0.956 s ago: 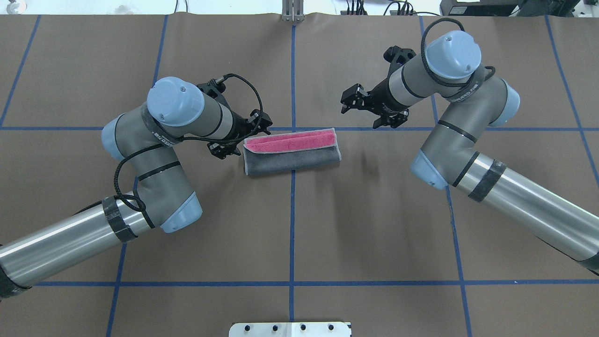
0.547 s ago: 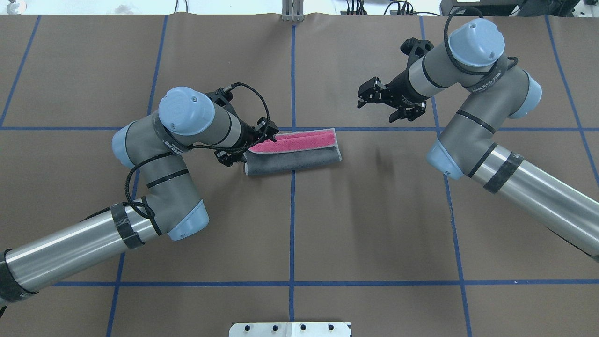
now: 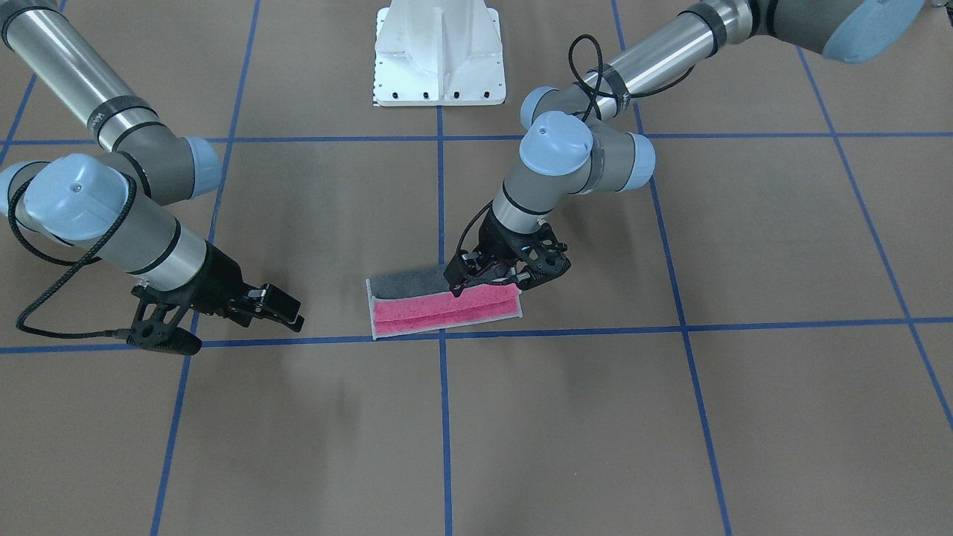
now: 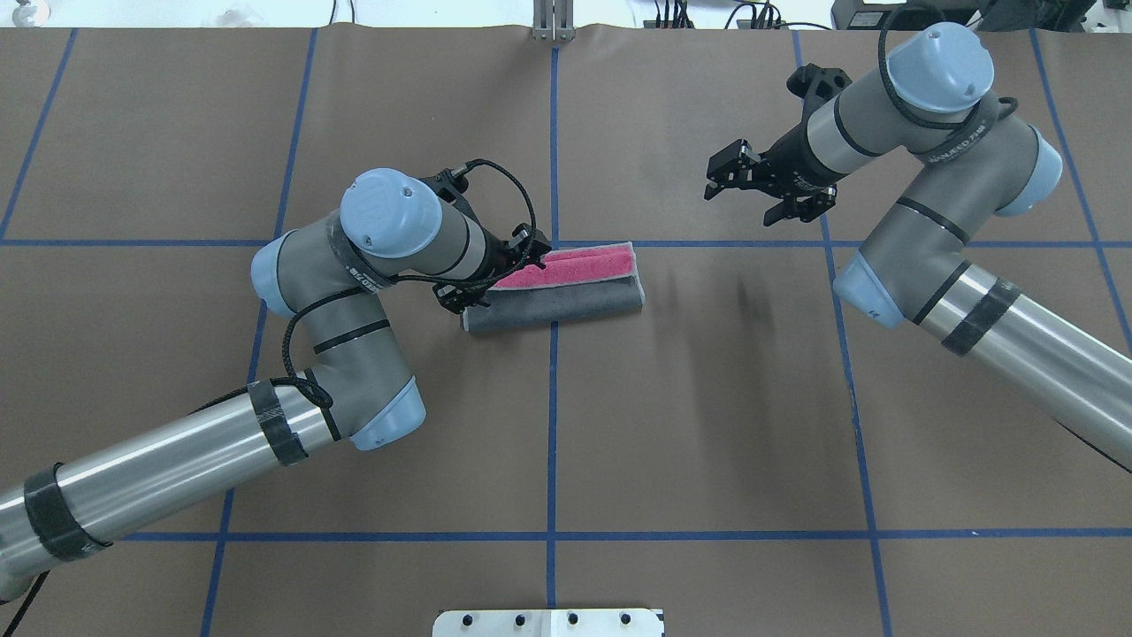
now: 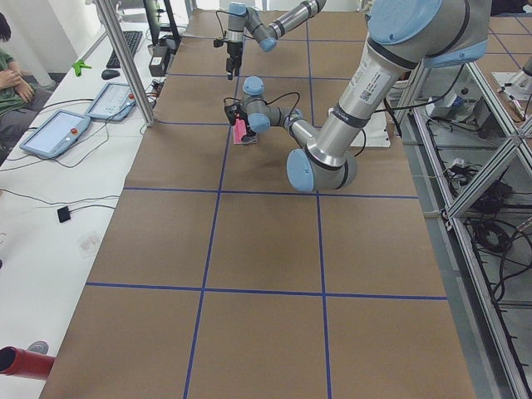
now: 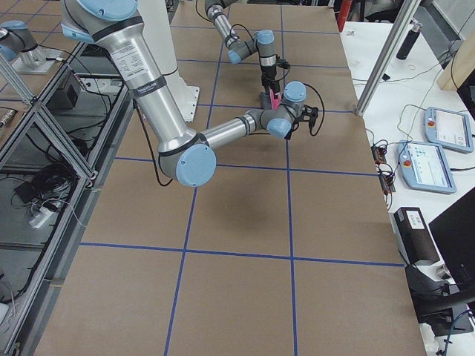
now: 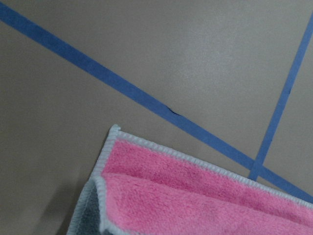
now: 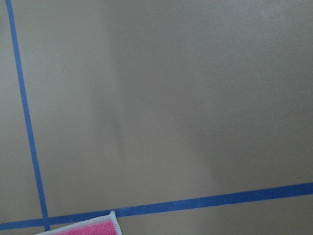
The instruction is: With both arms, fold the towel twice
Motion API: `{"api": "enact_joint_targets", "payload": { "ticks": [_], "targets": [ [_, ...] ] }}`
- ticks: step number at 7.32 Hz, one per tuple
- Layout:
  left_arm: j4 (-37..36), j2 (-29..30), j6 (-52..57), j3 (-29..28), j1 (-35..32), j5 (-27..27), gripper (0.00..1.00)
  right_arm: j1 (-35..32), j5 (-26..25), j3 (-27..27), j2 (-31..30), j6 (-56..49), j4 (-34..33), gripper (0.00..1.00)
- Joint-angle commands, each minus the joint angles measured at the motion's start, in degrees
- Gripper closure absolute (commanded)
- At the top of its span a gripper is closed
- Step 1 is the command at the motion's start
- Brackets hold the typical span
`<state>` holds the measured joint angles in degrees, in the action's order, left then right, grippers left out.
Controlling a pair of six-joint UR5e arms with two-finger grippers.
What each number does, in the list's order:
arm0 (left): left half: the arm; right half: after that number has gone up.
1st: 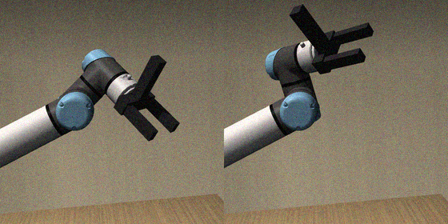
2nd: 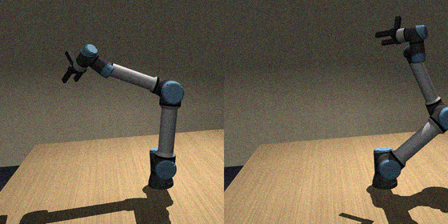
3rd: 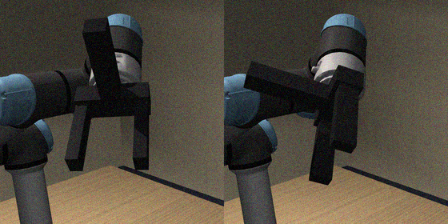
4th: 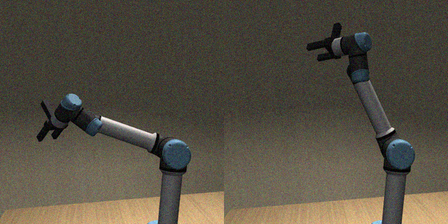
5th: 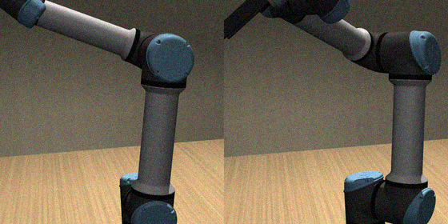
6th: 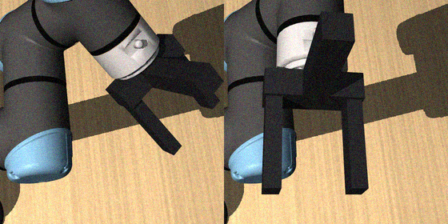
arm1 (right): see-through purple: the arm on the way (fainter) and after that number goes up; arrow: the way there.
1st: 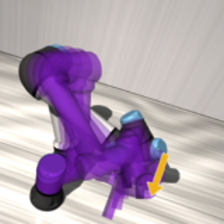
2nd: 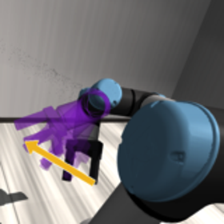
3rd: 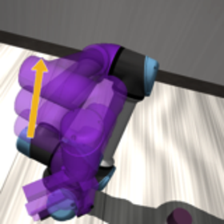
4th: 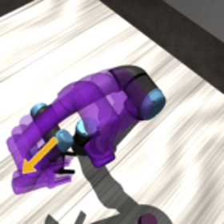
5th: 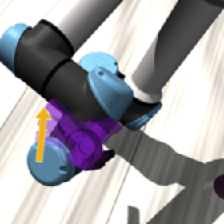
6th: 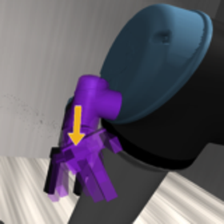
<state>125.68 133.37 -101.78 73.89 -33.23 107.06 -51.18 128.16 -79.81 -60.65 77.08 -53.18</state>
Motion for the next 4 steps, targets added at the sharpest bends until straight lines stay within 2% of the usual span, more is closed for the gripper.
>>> {"api": "enact_joint_targets", "payload": {
  "ticks": [1,4],
  "targets": [
    [1.1,1.5,0.0,-2.2,0.0,-0.9,0.01,-1.0,1.3,0.0,-0.8,-1.4,0.0,0.01],
    [2.4,2.3,0.1,-3.2,-0.3,-1.7,0.01,-2.4,3.2,0.0,-1.9,-3.2,0.1,0.01]
  ]
}}
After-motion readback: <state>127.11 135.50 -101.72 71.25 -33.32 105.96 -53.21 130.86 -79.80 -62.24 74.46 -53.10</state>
